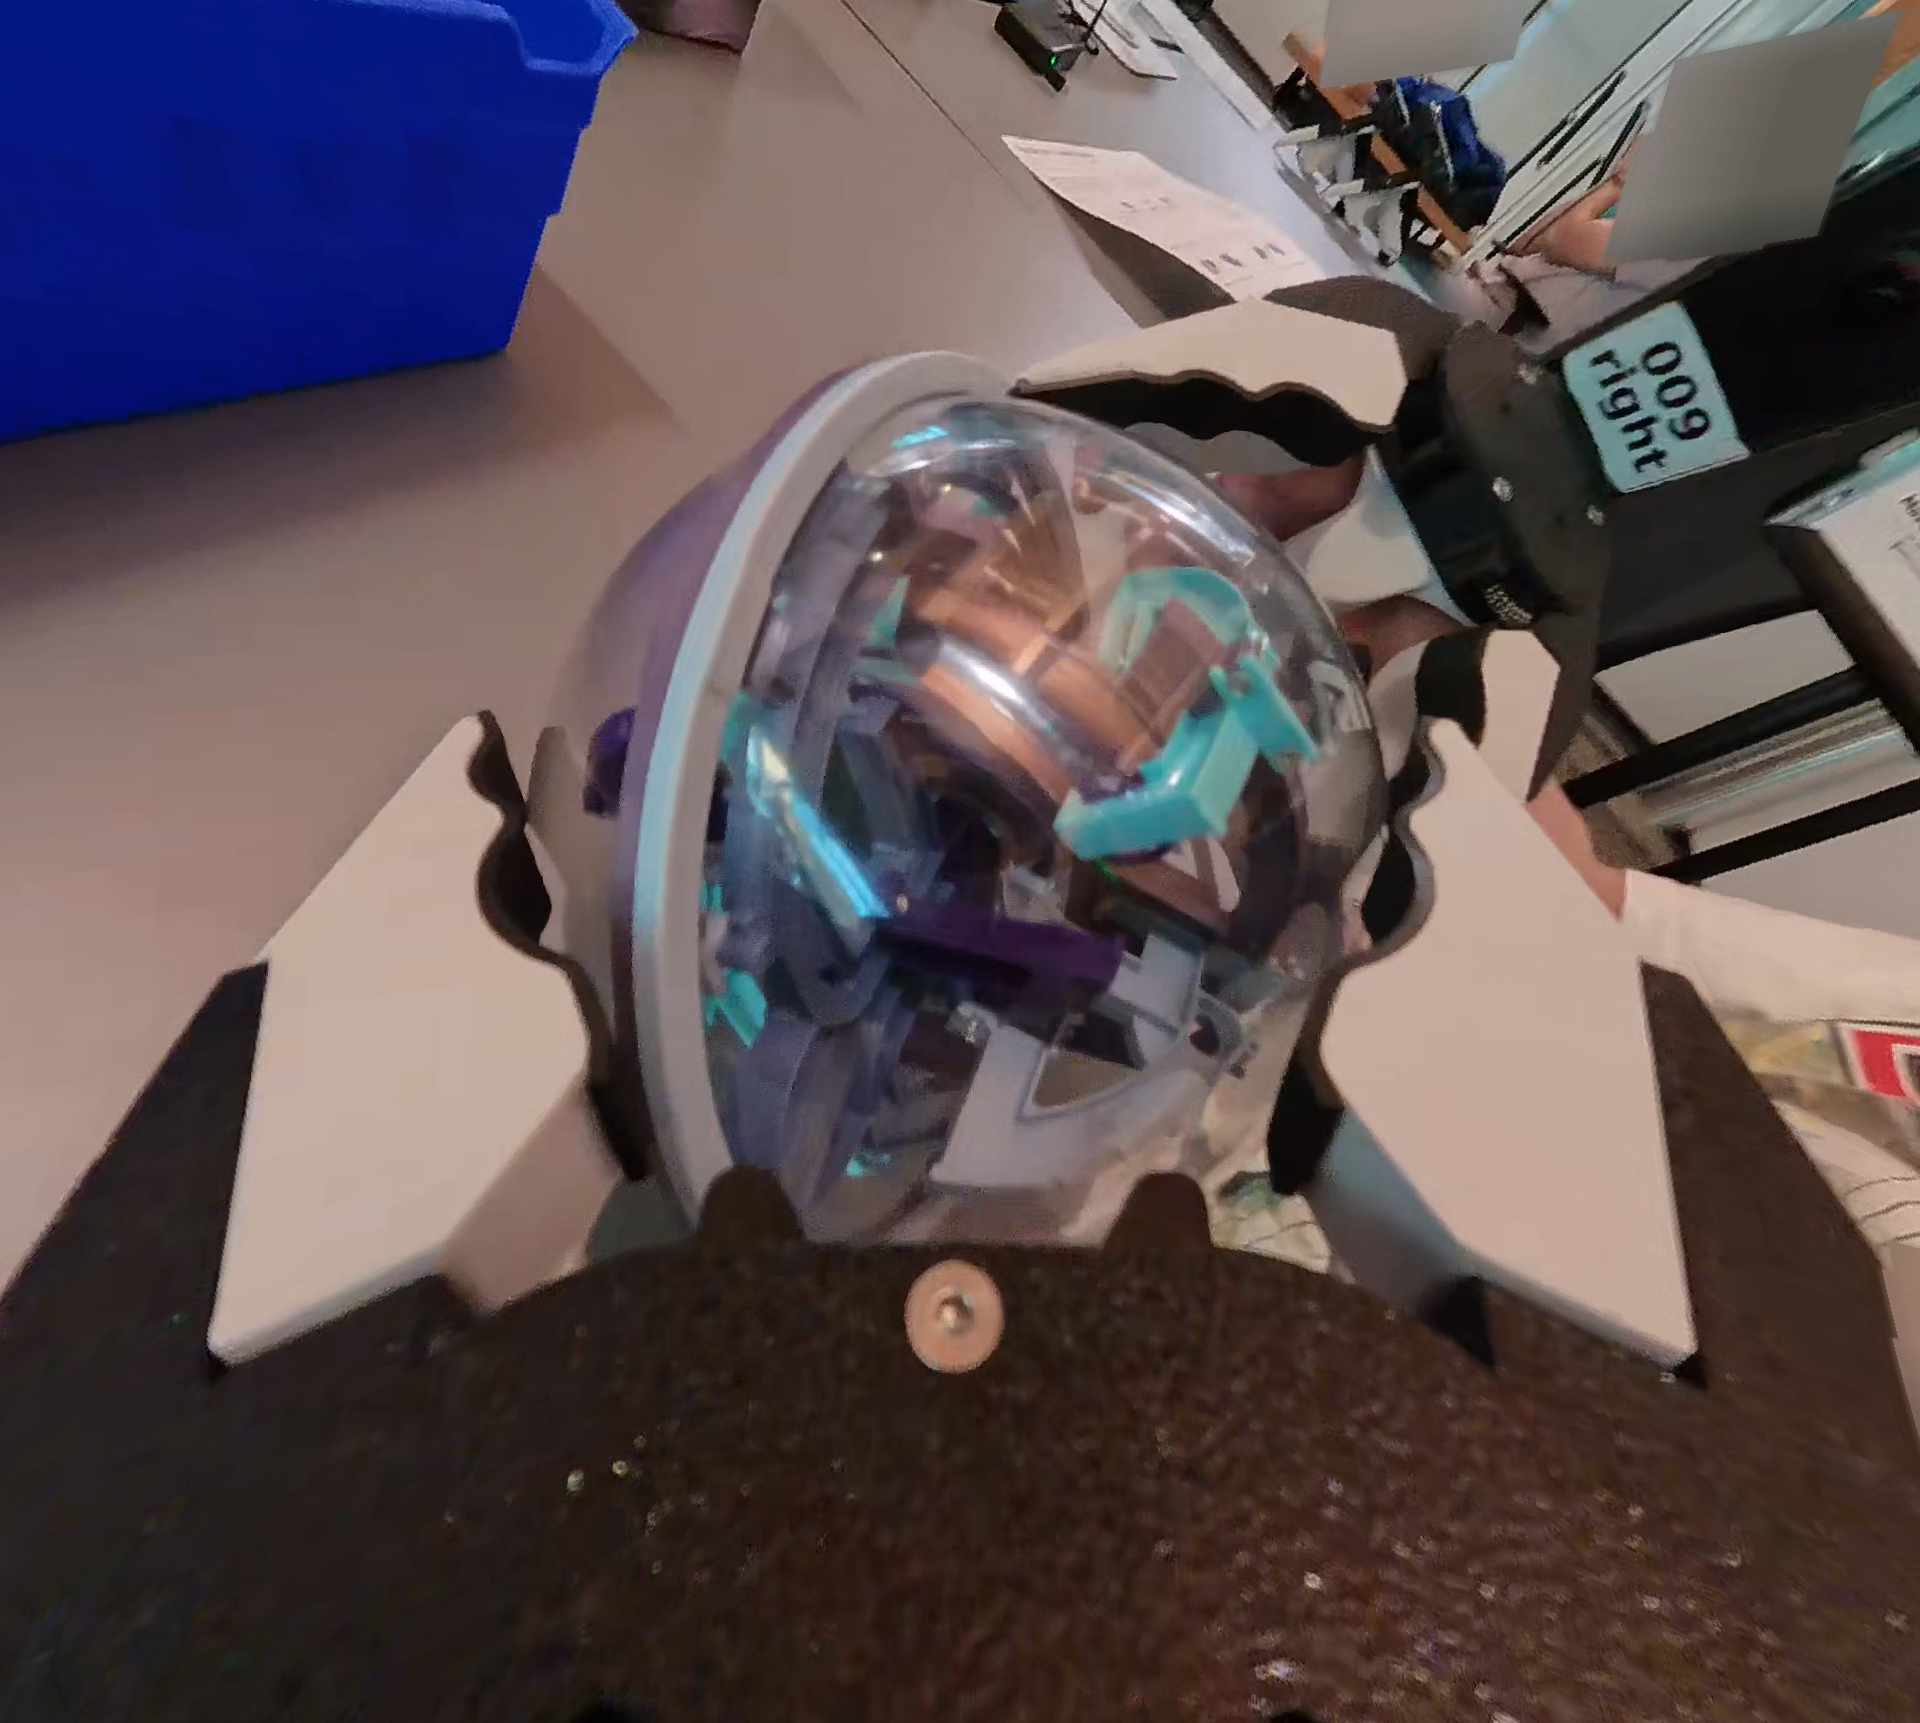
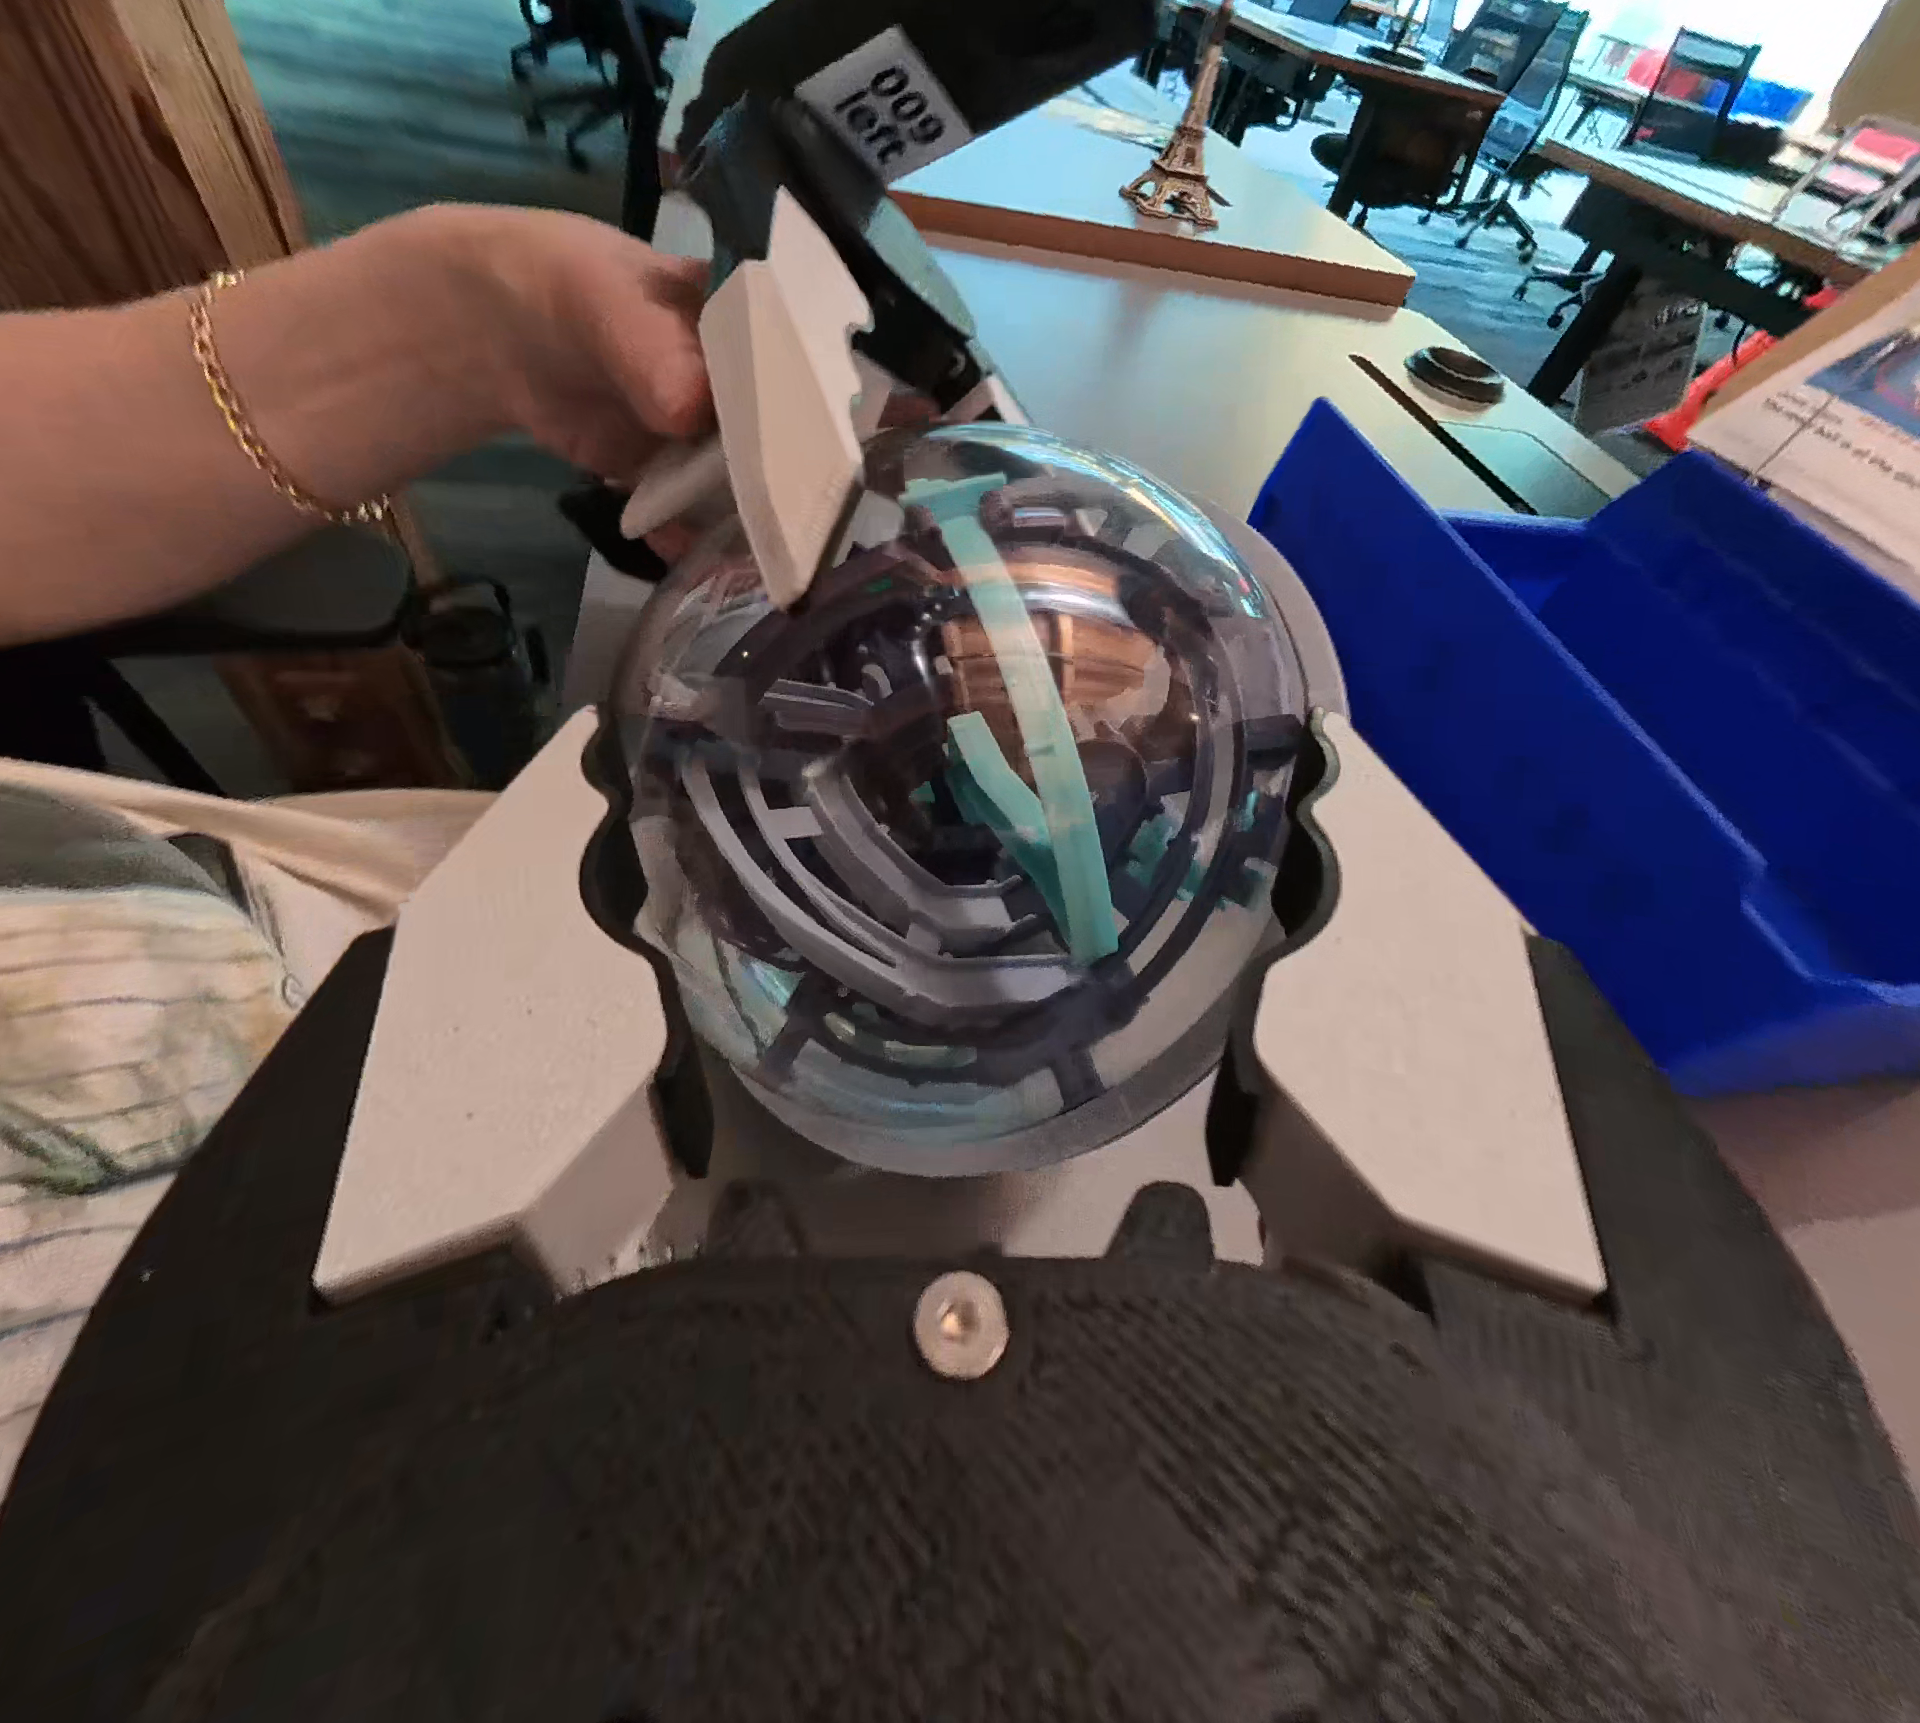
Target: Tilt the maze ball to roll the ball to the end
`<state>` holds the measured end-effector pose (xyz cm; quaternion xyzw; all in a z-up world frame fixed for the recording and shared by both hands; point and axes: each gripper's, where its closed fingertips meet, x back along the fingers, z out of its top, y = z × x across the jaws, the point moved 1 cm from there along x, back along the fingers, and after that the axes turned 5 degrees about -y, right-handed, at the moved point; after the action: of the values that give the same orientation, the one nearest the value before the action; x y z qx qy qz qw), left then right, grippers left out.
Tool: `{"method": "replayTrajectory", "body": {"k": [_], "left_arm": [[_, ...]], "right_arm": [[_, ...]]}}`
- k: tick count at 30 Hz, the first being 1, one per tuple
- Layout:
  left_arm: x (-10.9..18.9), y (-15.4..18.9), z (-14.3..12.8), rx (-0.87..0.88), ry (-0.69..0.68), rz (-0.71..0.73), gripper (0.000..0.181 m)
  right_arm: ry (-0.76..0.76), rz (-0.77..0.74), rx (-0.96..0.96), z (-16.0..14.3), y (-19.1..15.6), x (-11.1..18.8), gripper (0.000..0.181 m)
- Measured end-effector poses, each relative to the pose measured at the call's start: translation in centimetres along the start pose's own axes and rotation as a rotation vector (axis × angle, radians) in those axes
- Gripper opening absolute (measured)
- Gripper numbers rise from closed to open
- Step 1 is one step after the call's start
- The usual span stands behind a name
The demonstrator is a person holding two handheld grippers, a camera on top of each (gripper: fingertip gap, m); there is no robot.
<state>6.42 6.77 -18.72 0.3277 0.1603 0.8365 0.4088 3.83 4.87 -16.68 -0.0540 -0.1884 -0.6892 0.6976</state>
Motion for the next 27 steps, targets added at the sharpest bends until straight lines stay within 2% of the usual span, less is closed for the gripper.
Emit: {"method": "replayTrajectory", "body": {"k": [1,5,7,12,16,20,21,22,24,27], "left_arm": [[-0.1,0.2,0.0,-0.032,-0.006,0.011,0.157],[-0.2,0.8,-0.1,-0.158,-0.032,0.063,0.156],[-0.4,1.2,-0.1,-0.22,-0.038,0.073,0.156],[-0.9,2.5,-0.6,-0.366,-0.072,0.069,0.156],[-1.1,3.0,-0.7,-0.425,-0.076,0.05,0.156],[-1.0,3.3,-0.9,-0.461,-0.071,0.023,0.156],[-1.0,3.4,-0.9,-0.475,-0.07,0.017,0.156],[-1.0,3.5,-1.0,-0.489,-0.071,0.015,0.156],[-1.1,3.7,-1.1,-0.511,-0.076,0.019,0.156],[-1.2,4.0,-1.1,-0.529,-0.074,0.009,0.156]], "right_arm": [[-0.012,0.0,0.028,0.0,-0.3,0.0,0.124],[-0.066,-0.004,0.108,-0.4,-0.8,0.4,0.123],[-0.082,0.016,0.122,-0.7,-0.9,1.3,0.117],[-0.031,0.085,0.072,-0.4,-0.9,3.7,0.098],[0.043,0.102,0.066,0.6,-1.1,3.5,0.088],[0.048,0.099,0.098,0.9,-1.3,3.6,0.083],[0.066,0.074,0.096,1.2,-0.9,3.8,0.088],[0.085,0.033,0.089,1.6,-0.2,4.0,0.108],[0.1,-0.014,0.067,1.8,0.8,4.3,0.106],[0.092,0.041,0.032,1.4,0.1,3.7,0.107]]}}
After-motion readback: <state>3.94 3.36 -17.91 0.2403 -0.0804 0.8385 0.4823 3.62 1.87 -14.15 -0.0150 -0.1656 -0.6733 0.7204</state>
